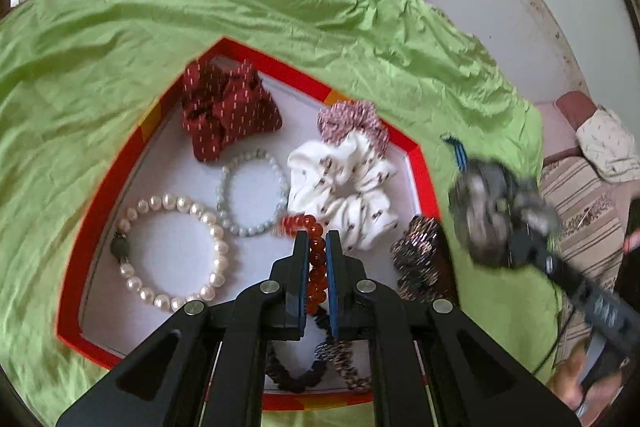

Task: Organize jewelry
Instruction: 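Carry the red bead bracelet and grey scrunchie over the box, then lower both items into the box and open both tools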

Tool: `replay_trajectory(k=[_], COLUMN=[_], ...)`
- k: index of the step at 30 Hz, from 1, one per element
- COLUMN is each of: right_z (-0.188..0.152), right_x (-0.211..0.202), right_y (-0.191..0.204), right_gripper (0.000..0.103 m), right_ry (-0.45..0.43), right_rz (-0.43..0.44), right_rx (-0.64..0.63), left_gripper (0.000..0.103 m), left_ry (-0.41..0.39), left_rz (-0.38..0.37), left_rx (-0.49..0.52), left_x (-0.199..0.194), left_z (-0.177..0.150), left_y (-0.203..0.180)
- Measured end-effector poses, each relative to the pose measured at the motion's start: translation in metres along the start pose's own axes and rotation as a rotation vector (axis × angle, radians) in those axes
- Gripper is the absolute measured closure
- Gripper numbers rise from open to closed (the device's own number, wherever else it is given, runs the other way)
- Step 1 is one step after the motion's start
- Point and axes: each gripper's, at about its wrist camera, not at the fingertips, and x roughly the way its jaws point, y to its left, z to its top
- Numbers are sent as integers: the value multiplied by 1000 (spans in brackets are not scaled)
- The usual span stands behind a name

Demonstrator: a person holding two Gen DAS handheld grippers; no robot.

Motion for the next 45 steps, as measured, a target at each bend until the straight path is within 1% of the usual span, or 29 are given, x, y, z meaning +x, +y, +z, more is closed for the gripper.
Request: replay_trajectory(k=[3,6,11,14,20,30,38,45], right_z=[12,19,26,26,23,22,22,22], right_x=[19,36,68,78,86,96,99,98], right_y=[4,9,16,19,24,19,13,13], right_gripper=[91,91,91,91,90,90,90,90], right_ry=[14,32,78,96,103,126,133,127], right_rz=[-26,-49,-73,-82,-103,-123,-130,-134], right_rx=[-11,-30,-53,-53,-76,-75,-52,-62], left_gripper=[96,96,96,96,96,96,96,96], left_ry=[16,19,-11,-40,-56,-74,-74,-74], left_rz=[10,36,103,150,182,231,233,227], left_rx=[4,15,59,91,126,142,155,163], left_x=[6,8,5,2,0,0,1,0], left_z=[-2,-3,-3,-3,-4,-7,-8,-8], left_y=[5,8,5,1,-5,-8,-10,-12])
